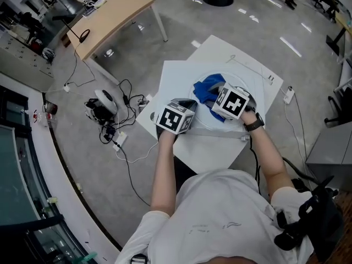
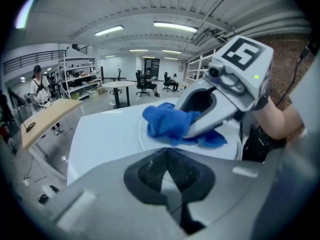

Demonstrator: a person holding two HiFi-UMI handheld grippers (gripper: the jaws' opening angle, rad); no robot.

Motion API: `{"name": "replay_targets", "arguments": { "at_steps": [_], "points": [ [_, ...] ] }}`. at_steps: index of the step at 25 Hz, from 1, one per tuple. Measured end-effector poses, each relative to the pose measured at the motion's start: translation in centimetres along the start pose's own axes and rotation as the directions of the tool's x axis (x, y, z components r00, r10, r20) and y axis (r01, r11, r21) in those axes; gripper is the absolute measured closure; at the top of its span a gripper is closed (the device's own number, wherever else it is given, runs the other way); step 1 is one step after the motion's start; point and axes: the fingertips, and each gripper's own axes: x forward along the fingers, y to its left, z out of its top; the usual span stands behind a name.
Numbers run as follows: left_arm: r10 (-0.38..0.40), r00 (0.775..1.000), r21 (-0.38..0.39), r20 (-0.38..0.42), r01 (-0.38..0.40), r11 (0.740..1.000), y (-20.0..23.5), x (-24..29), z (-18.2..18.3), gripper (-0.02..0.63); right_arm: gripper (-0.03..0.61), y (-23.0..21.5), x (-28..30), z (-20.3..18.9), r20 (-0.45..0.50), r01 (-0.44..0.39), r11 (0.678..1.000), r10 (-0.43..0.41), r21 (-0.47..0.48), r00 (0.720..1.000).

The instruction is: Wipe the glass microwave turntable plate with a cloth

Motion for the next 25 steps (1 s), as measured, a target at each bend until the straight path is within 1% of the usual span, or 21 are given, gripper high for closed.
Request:
{"name": "replay_targets", "arguments": {
  "at_steps": [2, 4, 7, 9, 12, 15, 17, 19, 22, 23, 25],
  "points": [
    [0.003, 1.000, 0.000, 0.001, -0.003, 1.000, 0.0, 0.1, 0.0, 0.615, 0.474, -3.0, -0.7, -0.9, -0.019, 0.096, 0.995, -0.096, 0.020, 0.995],
    [0.004, 1.000, 0.002, 0.000, -0.004, 1.000, 0.0, 0.3, -0.1, 0.615, 0.474, -5.4, -2.1, -2.6, -0.037, 0.175, 0.983, -0.174, 0.050, 0.984],
    [0.005, 1.000, 0.001, -0.001, -0.005, 1.000, 0.1, 0.2, 0.0, 0.615, 0.474, -6.9, -4.5, -6.0, -0.068, 0.223, 0.965, -0.216, 0.135, 0.974],
    [0.008, 1.000, 0.002, -0.001, -0.008, 1.000, 0.2, -0.1, 0.0, 0.615, 0.474, -6.0, -6.0, -7.3, -0.080, 0.220, 0.964, -0.210, 0.149, 0.974],
    [0.010, 1.000, 0.001, 0.001, -0.010, 1.000, 0.3, -0.4, -0.1, 0.615, 0.476, -2.1, -7.0, -7.9, -0.089, 0.152, 0.982, -0.142, 0.116, 0.986],
    [0.005, 1.000, -0.002, 0.000, -0.005, 1.000, 0.2, -0.3, 0.0, 0.615, 0.476, 2.2, -6.5, -6.8, -0.073, 0.072, 0.995, -0.067, 0.070, 0.995],
    [0.009, 1.000, -0.003, 0.002, -0.009, 1.000, 0.1, -0.2, 0.0, 0.615, 0.476, 3.7, -5.3, -4.9, -0.046, 0.039, 0.999, -0.037, 0.023, 0.998],
    [0.014, 1.000, -0.003, 0.005, -0.014, 1.000, 0.0, -0.2, 0.0, 0.615, 0.476, 4.1, -3.8, -3.0, -0.026, 0.024, 1.000, -0.024, -0.013, 0.999],
    [0.017, 1.000, -0.003, 0.005, -0.017, 1.000, -0.1, -0.2, -0.2, 0.615, 0.474, 3.0, -2.1, -1.4, -0.022, 0.030, 0.999, -0.031, -0.022, 0.999],
    [0.018, 1.000, -0.003, 0.005, -0.018, 1.000, -0.1, -0.2, -0.3, 0.615, 0.474, 2.1, -1.9, -1.3, -0.021, 0.049, 0.999, -0.049, -0.013, 0.999],
    [0.020, 1.000, -0.003, 0.005, -0.020, 1.000, -0.1, -0.1, -0.2, 0.615, 0.474, -0.7, -2.1, -2.0, -0.018, 0.122, 0.992, -0.122, 0.023, 0.992]
  ]
}}
